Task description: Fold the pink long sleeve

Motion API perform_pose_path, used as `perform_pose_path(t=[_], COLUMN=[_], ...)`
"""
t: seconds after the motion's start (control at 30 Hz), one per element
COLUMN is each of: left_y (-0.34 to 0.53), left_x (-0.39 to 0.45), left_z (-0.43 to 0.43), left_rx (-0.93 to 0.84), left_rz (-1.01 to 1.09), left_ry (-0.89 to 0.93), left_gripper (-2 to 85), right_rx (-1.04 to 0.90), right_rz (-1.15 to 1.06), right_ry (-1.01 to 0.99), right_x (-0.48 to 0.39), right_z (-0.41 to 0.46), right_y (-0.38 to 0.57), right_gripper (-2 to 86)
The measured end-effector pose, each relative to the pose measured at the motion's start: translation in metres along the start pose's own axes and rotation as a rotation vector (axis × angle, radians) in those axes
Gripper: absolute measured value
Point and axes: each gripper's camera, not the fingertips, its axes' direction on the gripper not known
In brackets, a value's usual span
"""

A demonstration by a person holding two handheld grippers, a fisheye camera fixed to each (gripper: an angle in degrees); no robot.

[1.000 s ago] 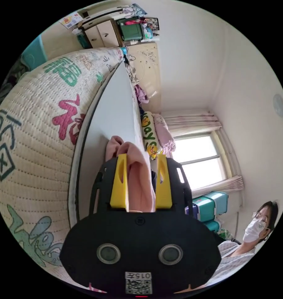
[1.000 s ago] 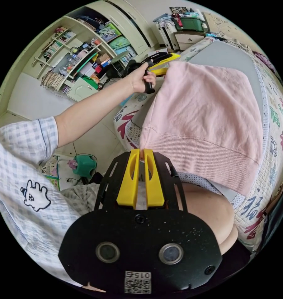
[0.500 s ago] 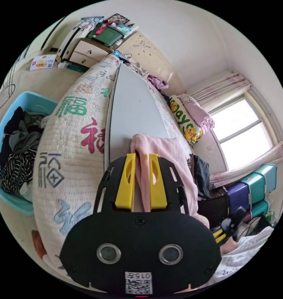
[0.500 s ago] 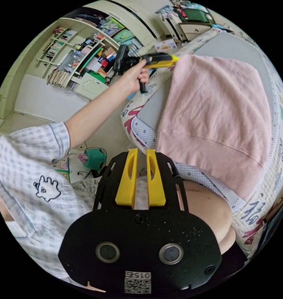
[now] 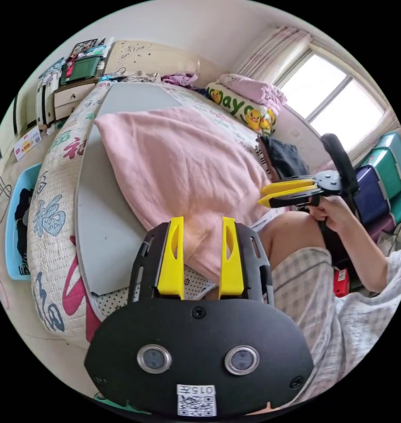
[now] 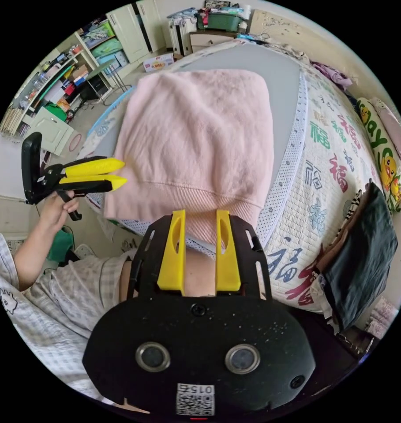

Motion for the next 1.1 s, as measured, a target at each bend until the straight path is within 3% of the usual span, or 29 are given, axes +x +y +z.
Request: perform_pose_path(t=[0.23,0.6,0.83,1.1], left_y=[0.0,-0.032,-0.035,-0.038], left_x=[0.065,0.076,0.087,0.087], left_z=[0.007,0.002,-0.001,-0.007], left_rx=[-0.04,-0.158,-0.147,-0.154], left_rz=[0.172,0.109,0.112,0.079], left_ry=[-0.236,-0.139,-0.138,-0.083], left_gripper=[9.7,8.2,7.8,7.8], right_rx=[-0.037,-0.102,-0.152,-0.179], right_rz=[0.016,-0.01,-0.083,-0.075], right_ry=[-0.049,-0.023,0.099,0.067], right_x=[-0.005,-0.023,-0.054,-0.056], right_z=[-0.001,-0.004,-0.007,-0.018], right_y=[-0.01,-0.021,-0.023,-0.017], right_gripper=[9.1,7.9,7.8,7.7])
